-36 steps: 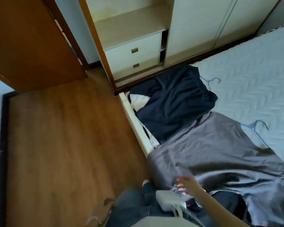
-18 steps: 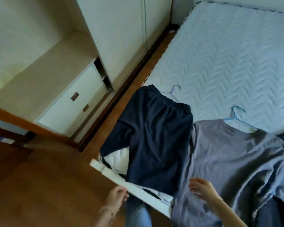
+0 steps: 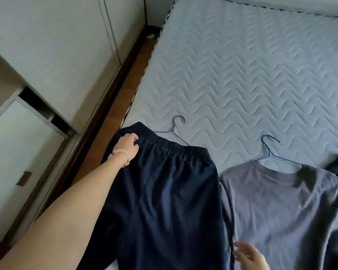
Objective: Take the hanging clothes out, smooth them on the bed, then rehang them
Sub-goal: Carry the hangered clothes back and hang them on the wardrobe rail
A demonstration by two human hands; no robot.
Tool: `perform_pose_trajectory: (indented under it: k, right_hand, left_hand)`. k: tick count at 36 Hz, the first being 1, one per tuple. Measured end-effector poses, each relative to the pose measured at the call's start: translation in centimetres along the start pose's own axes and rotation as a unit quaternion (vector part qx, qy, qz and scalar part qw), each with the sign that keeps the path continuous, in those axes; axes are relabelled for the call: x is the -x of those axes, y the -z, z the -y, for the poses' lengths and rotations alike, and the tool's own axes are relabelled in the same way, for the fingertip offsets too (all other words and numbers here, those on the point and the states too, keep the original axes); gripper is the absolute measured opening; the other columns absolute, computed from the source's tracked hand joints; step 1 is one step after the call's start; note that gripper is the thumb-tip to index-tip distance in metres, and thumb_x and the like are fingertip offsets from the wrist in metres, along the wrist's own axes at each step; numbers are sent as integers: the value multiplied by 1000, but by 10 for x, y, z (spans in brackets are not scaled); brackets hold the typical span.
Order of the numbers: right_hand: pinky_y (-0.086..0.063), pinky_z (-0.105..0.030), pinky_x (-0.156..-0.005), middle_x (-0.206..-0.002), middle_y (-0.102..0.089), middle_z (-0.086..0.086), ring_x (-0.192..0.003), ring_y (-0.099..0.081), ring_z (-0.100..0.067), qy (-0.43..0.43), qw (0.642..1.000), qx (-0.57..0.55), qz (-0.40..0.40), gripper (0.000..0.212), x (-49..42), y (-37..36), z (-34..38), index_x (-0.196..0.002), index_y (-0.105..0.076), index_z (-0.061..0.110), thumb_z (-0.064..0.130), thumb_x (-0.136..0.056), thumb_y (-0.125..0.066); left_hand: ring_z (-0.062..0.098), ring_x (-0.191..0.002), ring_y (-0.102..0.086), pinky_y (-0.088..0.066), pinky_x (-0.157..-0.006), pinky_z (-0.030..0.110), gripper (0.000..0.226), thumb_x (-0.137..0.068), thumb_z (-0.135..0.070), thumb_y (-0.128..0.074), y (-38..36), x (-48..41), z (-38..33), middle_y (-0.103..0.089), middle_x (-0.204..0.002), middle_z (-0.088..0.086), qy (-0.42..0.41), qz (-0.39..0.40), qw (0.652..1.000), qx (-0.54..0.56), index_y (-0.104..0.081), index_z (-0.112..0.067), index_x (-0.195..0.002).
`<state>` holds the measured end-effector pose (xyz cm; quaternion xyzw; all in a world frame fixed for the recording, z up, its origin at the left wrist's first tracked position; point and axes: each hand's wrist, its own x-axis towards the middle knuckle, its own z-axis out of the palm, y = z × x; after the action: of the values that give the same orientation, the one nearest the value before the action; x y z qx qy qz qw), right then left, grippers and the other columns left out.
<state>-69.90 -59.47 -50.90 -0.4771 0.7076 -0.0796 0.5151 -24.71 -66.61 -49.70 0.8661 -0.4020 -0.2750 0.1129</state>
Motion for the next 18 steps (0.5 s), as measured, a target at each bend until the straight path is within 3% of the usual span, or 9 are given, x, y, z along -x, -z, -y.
perform_pose_trajectory:
  k: [4, 7, 9, 13, 18]
  right_hand:
    - [-44, -5, -62, -71, -73, 5, -57, -63, 0, -48, 996, 66, -30, 31, -57, 18, -40, -71, -69, 39, 9, -73, -74]
    - [-45, -9, -58, -61, -69, 14, -60, -66, -12, -40, 996, 58, -58, 28, -61, 23, -36, -72, -67, 35, 8, -75, -73]
    - [-45, -7, -56, -59, -68, 15, -64, -67, -13, -46, 995, 46, -70, 27, -64, 26, -33, -76, -68, 29, 2, -76, -70]
    - [-43, -4, -54, -63, -72, 4, -49, -61, 3, -47, 996, 43, -60, 27, -64, 33, -46, -78, -70, 24, -3, -76, -69]
    - [-47, -9, -54, -70, -73, -1, -61, -67, -8, -48, 996, 23, -70, 25, -53, 35, -64, -78, -71, 23, -2, -77, -69]
  left_hand:
    - [29, -133, -38, -41, -104, 44, 46, -94, -18, -47, -15, -46, -19, -36, -148, 6, -28, 13, 991, -133, -38, -15, -139]
    - [30, -136, -32, -40, -103, 43, 53, -94, -21, -45, -28, -70, -25, -27, -151, 8, -46, 33, 975, -217, -30, -11, -143]
    - [30, -138, -30, -37, -106, 42, 54, -95, -22, -43, -34, -84, -24, -26, -153, 10, -41, 38, 970, -235, -28, -9, -144]
    - [31, -136, -32, -34, -108, 43, 48, -97, -23, -37, -41, -109, -13, -33, -149, 13, -14, 39, 965, -261, -31, -7, -141]
    - [32, -128, -37, -35, -106, 43, 42, -94, -22, -40, -47, -117, -9, -45, -139, 11, -44, 47, 944, -325, -42, -13, -135]
